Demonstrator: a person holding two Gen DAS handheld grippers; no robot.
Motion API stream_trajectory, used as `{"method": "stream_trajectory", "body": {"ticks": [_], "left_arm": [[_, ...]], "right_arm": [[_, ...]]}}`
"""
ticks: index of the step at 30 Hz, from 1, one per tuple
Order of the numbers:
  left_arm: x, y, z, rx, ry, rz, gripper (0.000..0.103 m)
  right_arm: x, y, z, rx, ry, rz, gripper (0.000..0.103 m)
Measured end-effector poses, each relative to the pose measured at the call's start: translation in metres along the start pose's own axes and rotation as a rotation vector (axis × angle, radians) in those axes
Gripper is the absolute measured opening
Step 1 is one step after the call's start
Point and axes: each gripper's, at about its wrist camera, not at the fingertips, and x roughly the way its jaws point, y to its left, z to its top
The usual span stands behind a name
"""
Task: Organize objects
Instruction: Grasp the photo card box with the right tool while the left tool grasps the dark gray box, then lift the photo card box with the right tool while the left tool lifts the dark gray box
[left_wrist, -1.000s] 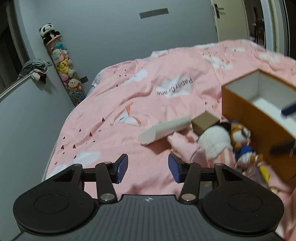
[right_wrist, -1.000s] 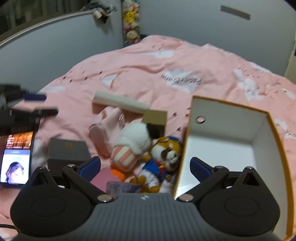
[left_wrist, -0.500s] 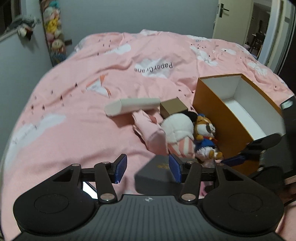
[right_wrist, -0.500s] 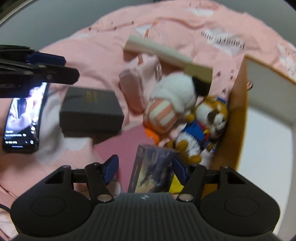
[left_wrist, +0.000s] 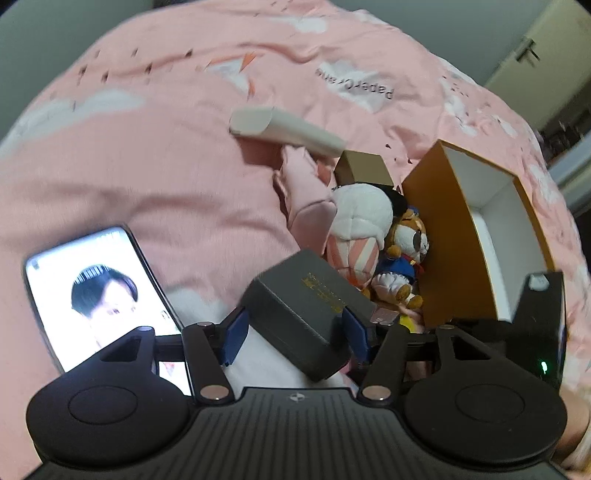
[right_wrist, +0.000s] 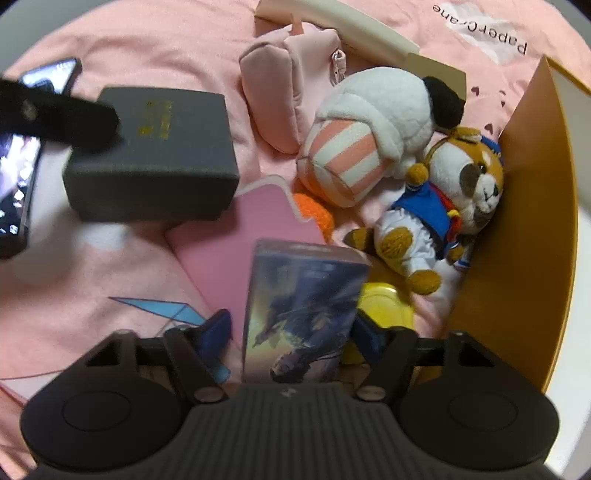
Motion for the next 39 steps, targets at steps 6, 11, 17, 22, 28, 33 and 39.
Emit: {"method": "stream_trajectory", "body": {"ticks": [6, 11, 17, 22, 28, 33, 39], "left_arm": [[0.012, 0.005, 0.001, -0.088, -0.010, 0.000, 0.075], [0.022, -0.011, -0.002, -0.033, -0.043, 0.051, 0.087], [0.028, -0.019, -0.003, -0.006, -0.056, 0.073, 0.089], [0.036, -0.024, -0.004, 0.002, -0.074, 0.088, 0.098], [0.039, -0.029, -0.004, -0.019, -0.100, 0.121, 0.094], [0.017, -0.033, -0.014, -0.010, -0.164, 0.124, 0.074], [0.016, -0.025, -0.017, -0.072, -0.095, -0.042, 0.046]], "right_arm": [[-0.014, 0.002, -0.003, -0.023, -0.058, -0.062, 0.061], [-0.025, 0.001, -0.003, -0.035, -0.101, -0.094, 0.060], [-0.037, 0.006, -0.004, -0.064, -0.161, -0.157, 0.060], [-0.031, 0.007, -0.006, -0.035, -0.134, -0.097, 0.060], [-0.029, 0.009, -0.011, -0.027, -0.139, -0.098, 0.060], [-0.039, 0.009, -0.012, -0.027, -0.177, -0.116, 0.058], [-0.048, 0.008, -0.011, -0.006, -0.225, -0.153, 0.049]]}}
